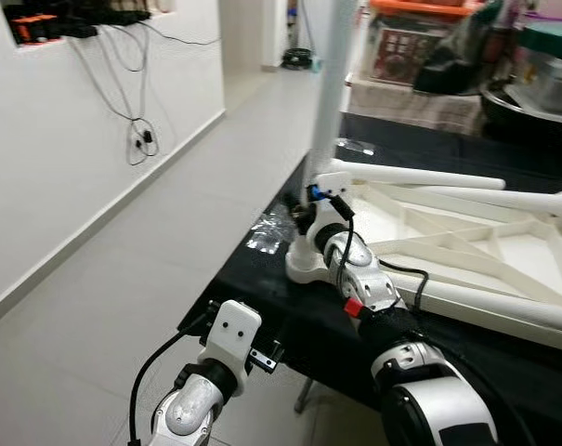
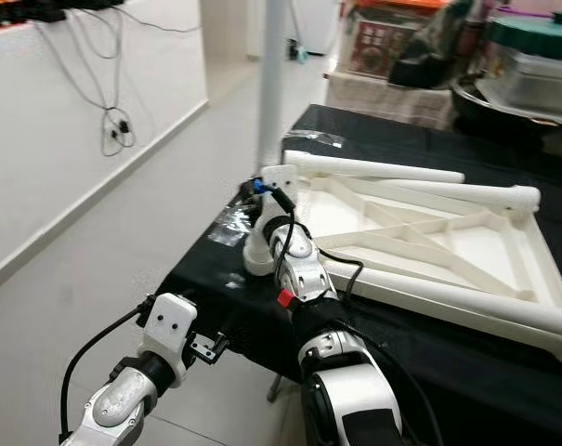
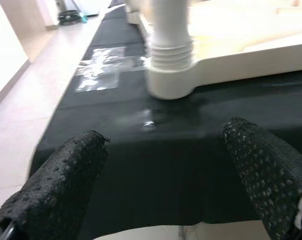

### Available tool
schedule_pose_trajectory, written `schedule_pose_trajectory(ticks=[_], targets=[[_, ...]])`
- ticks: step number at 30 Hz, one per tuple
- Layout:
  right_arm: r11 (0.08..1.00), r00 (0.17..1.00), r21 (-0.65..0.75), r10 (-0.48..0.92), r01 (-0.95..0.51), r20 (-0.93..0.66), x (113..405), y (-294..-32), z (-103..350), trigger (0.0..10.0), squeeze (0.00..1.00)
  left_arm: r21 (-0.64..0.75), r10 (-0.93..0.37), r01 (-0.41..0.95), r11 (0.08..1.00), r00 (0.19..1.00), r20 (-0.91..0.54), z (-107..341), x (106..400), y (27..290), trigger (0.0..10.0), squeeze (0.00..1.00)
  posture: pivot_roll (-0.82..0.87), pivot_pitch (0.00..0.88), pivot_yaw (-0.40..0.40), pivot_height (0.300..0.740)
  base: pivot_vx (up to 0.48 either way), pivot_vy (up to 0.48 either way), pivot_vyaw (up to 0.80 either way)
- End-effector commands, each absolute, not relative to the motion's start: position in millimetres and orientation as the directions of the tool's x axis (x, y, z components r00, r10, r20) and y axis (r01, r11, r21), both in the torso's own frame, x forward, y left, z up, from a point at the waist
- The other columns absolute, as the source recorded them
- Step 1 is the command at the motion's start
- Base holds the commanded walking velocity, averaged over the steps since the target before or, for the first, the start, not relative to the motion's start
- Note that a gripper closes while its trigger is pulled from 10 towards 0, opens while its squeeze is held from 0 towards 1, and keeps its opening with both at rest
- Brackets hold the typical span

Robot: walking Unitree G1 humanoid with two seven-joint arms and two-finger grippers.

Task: Building children table

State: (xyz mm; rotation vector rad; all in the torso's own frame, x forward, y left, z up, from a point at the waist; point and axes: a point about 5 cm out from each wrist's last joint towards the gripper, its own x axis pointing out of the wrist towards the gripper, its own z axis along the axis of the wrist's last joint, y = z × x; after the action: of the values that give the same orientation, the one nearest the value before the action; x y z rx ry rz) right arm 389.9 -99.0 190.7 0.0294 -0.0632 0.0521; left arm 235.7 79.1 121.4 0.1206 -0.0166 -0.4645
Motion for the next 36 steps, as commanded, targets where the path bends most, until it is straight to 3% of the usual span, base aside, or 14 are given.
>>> schedule_pose_trajectory(ticks=[1,5,6,7,8,13,14,27,28,36], targets=[[0.987,0.988,0.023,-0.156,0.156,0.008,384.9,-121.3,178.4,0.0,0.0,0.115,-0.457,0.456,0.883,0.889,-0.013,120.3,235.9,77.3,10.0,0.0,0.07,0.045,-0.063,0.74,0.0,0.0,0.0],[0.958,0.96,0.066,-0.278,0.279,-0.015,375.5,-114.5,173.3,0.0,0.0,0.116,-0.457,0.455,0.883,0.889,-0.011,121.0,236.0,77.2,10.0,0.0,0.07,0.049,-0.066,0.74,0.0,0.0,0.0],[0.961,0.964,0.079,-0.264,0.265,-0.02,375.2,-107.4,172.8,8.9,0.0,0.116,-0.457,0.455,0.883,0.889,-0.009,121.4,236.1,77.0,10.0,0.0,0.07,0.052,-0.068,0.74,0.0,0.0,0.0],[0.961,0.964,0.079,-0.264,0.265,-0.02,375.2,-107.4,172.8,8.9,0.0,0.116,-0.457,0.455,0.883,0.889,-0.009,121.4,236.1,77.0,10.0,0.0,0.07,0.052,-0.068,0.74,0.0,0.0,0.0],[0.965,0.97,0.094,-0.243,0.245,-0.024,375.4,-101.9,172.9,10.0,0.0,0.117,-0.457,0.455,0.883,0.889,-0.009,121.6,236.3,77.0,10.0,0.0,0.07,0.052,-0.068,0.74,0.0,0.0,0.0],[0.971,0.973,0.078,-0.229,0.227,0.018,374.1,-94.5,177.5,10.0,0.0,0.116,-0.456,0.453,0.884,0.89,-0.009,121.9,236.3,76.9,10.0,0.0,0.07,0.056,-0.066,0.74,0.0,0.0,0.0],[0.973,0.973,0.065,-0.226,0.222,0.051,372.4,-94.3,179.6,10.0,1.0,0.115,-0.456,0.454,0.883,0.89,-0.008,122.1,236.3,76.7,10.0,0.0,0.07,0.058,-0.068,0.74,0.0,0.0,0.0],[0.968,0.954,0.021,-0.251,0.251,0.163,343.4,-125.9,168.3,10.0,1.0,0.114,-0.456,0.454,0.884,0.89,-0.01,121.5,238.0,77.4,10.0,0.0,0.06,0.053,-0.058,0.74,0.0,0.0,0.0],[0.977,0.961,0.02,-0.21,0.21,0.181,340.4,-125.5,168.8,10.0,0.0,0.114,-0.456,0.454,0.883,0.89,-0.011,121.1,238.3,77.7,10.0,0.0,0.06,0.052,-0.055,0.74,0.0,0.0,0.0],[0.999,0.975,0.014,-0.046,0.044,0.216,322.8,-118.3,165.3,10.0,0.0,0.116,-0.456,0.455,0.883,0.89,-0.017,119.3,239.5,78.7,10.0,0.0,0.05,0.047,-0.049,0.74,0.0,0.0,0.0]])
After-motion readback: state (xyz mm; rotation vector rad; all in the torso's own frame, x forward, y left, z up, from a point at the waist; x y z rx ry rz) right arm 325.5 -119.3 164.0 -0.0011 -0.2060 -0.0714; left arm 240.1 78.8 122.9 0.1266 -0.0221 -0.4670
